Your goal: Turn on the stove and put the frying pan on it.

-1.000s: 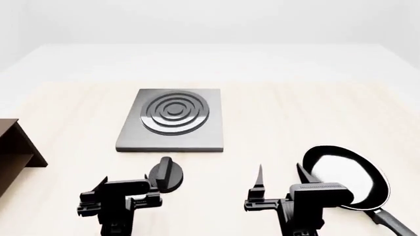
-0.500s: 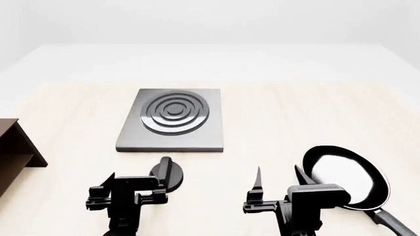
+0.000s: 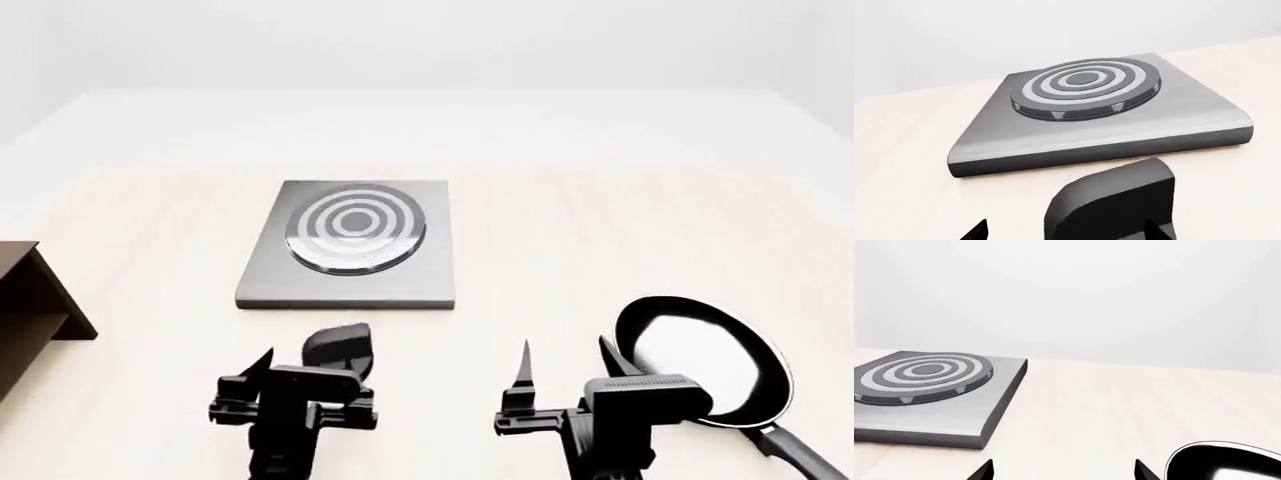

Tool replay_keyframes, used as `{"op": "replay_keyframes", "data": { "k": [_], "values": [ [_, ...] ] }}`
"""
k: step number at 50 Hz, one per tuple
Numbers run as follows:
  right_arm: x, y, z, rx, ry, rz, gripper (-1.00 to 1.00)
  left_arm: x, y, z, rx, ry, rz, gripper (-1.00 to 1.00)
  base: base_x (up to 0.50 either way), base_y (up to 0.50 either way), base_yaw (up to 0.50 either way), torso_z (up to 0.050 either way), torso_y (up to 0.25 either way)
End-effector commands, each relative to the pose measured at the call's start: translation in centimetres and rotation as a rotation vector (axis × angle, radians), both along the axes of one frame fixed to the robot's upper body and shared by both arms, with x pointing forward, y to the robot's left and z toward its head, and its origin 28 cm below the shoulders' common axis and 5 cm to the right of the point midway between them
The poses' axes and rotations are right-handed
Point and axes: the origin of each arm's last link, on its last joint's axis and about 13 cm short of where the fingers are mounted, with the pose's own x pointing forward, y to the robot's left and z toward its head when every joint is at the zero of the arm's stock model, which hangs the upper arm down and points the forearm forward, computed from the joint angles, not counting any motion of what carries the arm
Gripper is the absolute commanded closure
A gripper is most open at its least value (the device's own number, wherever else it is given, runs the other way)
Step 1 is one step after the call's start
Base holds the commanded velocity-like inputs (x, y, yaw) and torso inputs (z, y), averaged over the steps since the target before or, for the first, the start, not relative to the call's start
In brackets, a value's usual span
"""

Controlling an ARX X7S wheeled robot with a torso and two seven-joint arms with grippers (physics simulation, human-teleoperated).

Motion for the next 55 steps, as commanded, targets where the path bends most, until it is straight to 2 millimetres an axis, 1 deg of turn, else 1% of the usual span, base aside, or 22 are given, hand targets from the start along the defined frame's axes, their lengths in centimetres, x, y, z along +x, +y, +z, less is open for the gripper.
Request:
{"op": "replay_keyframes", "data": {
  "k": [1, 6, 8, 13, 16, 20, 23, 27, 29, 31, 33, 38, 42, 43, 44, 46, 48, 49, 51, 52, 53, 55],
  "values": [
    [0.0, 0.1, 0.1, 0.003, -0.017, 0.004, -1.00, -2.1, -0.9, 3.8, -0.032, -0.086, -0.091, -1.00, 0.00, 0.00, 0.00, 0.000, 0.000],
    [0.0, 0.2, 0.1, -0.006, -0.013, 0.009, -1.00, -2.9, -0.6, 5.6, -0.045, -0.125, -0.089, -1.00, 0.00, 0.00, 0.00, 0.000, 0.000],
    [0.0, 0.2, 0.2, -0.007, -0.012, 0.013, -1.00, -3.0, -0.5, 5.8, -0.049, -0.128, -0.086, -1.00, 0.00, 0.00, 0.00, 0.000, 0.000],
    [0.1, 0.0, 0.8, 0.004, 0.007, 0.022, -1.00, -3.1, -0.1, 5.6, -0.064, -0.115, -0.065, -1.00, 0.00, 0.00, 0.00, 0.000, 0.000],
    [0.3, -0.3, 1.5, 0.011, 0.015, 0.025, -1.00, -3.1, 0.3, 5.4, -0.062, -0.113, -0.042, -1.00, 0.00, 0.00, 0.00, 0.000, 0.000],
    [0.4, -0.7, 2.9, -0.029, -0.002, 0.033, -1.00, -3.1, 0.8, 5.3, -0.062, -0.114, -0.019, -1.00, 0.00, 0.00, 0.00, 0.000, 0.000],
    [0.4, -1.3, 4.6, -0.084, -0.019, 0.063, -1.00, -3.2, 1.0, 5.0, -0.063, -0.115, -0.007, -1.00, 0.00, 0.00, 0.00, 0.000, 0.000],
    [0.2, -1.9, 6.6, -0.100, 0.005, 0.095, -1.00, -3.3, 1.1, 4.6, -0.052, -0.121, -0.001, -1.00, 0.00, 0.00, 0.00, 0.000, 0.000],
    [0.2, -2.1, 7.2, -0.093, 0.008, 0.105, -1.00, -3.3, 1.2, 4.4, -0.052, -0.119, -0.001, -1.00, 0.00, 0.00, 0.00, 0.000, 0.000],
    [0.1, -2.5, 8.6, -0.114, 0.006, 0.115, -1.00, -3.2, 1.3, 4.3, -0.056, -0.115, 0.002, -1.00, 0.00, 0.00, 0.00, 0.000, 0.000],
    [0.1, -2.8, 9.3, -0.126, 0.021, 0.162, -1.00, -3.2, 1.4, 4.3, -0.057, -0.116, 0.002, -1.00, 0.00, 0.00, 0.00, 0.000, 0.000],
    [0.2, -4.3, 11.7, -0.241, 0.058, 0.155, -1.00, -3.2, 1.5, 3.9, -0.065, -0.114, 0.006, -1.00, 0.00, 0.00, 0.00, 0.000, 0.000],
    [-0.1, -4.8, 13.1, -0.304, 0.084, 0.199, -1.00, -3.2, 1.6, 3.9, -0.072, -0.116, 0.005, -1.00, 0.00, 0.00, 0.00, 0.000, 0.000],
    [-0.1, -5.0, 13.6, -0.313, 0.091, 0.195, -1.00, -3.2, 1.6, 3.8, -0.075, -0.116, 0.005, -1.00, 0.00, 0.00, 0.00, 0.000, 0.000],
    [0.0, -5.3, 14.2, -0.370, 0.098, 0.176, -1.00, -3.2, 1.6, 3.7, -0.076, -0.115, 0.003, -1.00, 0.00, 0.00, 0.00, 0.000, 0.000],
    [0.1, -5.5, 14.6, -0.417, 0.086, 0.152, -1.00, -3.3, 1.7, 3.7, -0.078, -0.115, 0.002, -1.00, 0.00, 0.00, 0.00, 0.000, 0.000],
    [0.1, -5.8, 15.1, -0.458, 0.163, 0.194, -1.00, -3.3, 1.7, 3.7, -0.081, -0.117, 0.001, -1.00, 0.00, 0.00, 0.00, 0.000, 0.000],
    [0.2, -5.9, 15.3, -0.473, 0.167, 0.186, -1.00, -3.3, 1.7, 3.7, -0.082, -0.118, 0.002, -1.00, 0.00, 0.00, 0.00, 0.000, 0.000],
    [0.5, -6.3, 16.4, -0.570, 0.197, 0.172, -1.00, -3.3, 1.8, 3.7, -0.086, -0.119, 0.003, -1.00, 0.00, 0.00, 0.00, 0.000, 0.000],
    [0.5, -6.4, 16.7, -0.580, 0.206, 0.178, -1.00, -3.3, 1.8, 3.8, -0.086, -0.120, 0.003, -1.00, 0.00, 0.00, 0.00, 0.000, 0.000],
    [0.5, -6.6, 17.3, -0.624, 0.206, 0.205, -1.00, -3.3, 1.8, 3.7, -0.088, -0.122, 0.002, -1.00, 0.00, 0.00, 0.00, 0.000, 0.000],
    [0.4, -6.8, 17.7, -0.648, 0.242, 0.251, -1.00, -3.3, 1.8, 3.7, -0.090, -0.123, 0.002, -1.00, 0.00, 0.00, 0.00, 0.000, 0.000]
  ]
}}
